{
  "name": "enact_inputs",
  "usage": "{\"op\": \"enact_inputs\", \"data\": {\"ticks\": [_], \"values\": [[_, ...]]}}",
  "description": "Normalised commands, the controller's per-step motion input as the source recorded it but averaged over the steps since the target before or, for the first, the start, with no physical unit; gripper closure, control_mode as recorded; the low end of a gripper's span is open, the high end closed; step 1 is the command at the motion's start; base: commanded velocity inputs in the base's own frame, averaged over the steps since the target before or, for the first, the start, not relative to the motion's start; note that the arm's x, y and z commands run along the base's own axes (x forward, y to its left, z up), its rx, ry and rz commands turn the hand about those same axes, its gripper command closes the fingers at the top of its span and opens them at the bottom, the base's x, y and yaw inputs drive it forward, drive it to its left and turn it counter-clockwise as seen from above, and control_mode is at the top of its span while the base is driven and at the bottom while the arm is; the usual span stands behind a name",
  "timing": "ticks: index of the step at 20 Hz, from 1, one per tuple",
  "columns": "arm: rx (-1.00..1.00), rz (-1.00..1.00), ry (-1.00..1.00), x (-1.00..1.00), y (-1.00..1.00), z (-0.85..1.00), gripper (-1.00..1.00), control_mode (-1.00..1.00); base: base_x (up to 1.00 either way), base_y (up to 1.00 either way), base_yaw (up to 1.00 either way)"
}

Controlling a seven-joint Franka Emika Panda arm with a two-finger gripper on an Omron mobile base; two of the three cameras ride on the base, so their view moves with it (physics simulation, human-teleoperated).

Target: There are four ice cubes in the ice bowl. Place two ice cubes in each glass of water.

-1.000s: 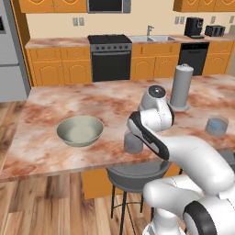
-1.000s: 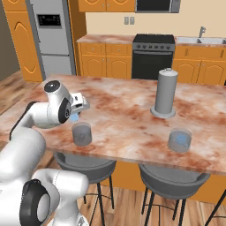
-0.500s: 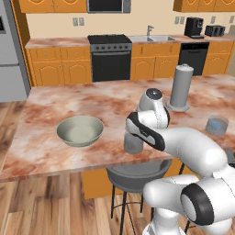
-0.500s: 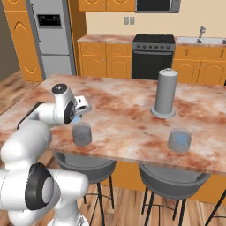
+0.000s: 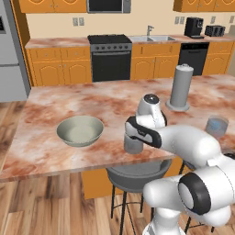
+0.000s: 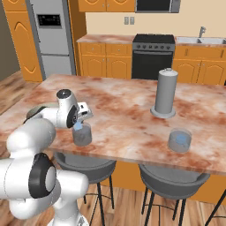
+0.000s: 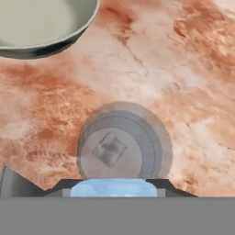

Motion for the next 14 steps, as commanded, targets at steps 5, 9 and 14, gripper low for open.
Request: {"op": "enact_inputs", "data": {"ticks": [5,9,14], "values": [[0.00,0.07,0.08,0.28,0.00,-0.17,1.00,-1.00,0.00,0.00,0.00],[0.00,0.08,0.09,0.41,0.00,-0.13,1.00,-1.00,0.00,0.00,0.00],[0.00,0.08,0.07,0.36,0.00,-0.16,1.00,-1.00,0.00,0.00,0.00]]}}
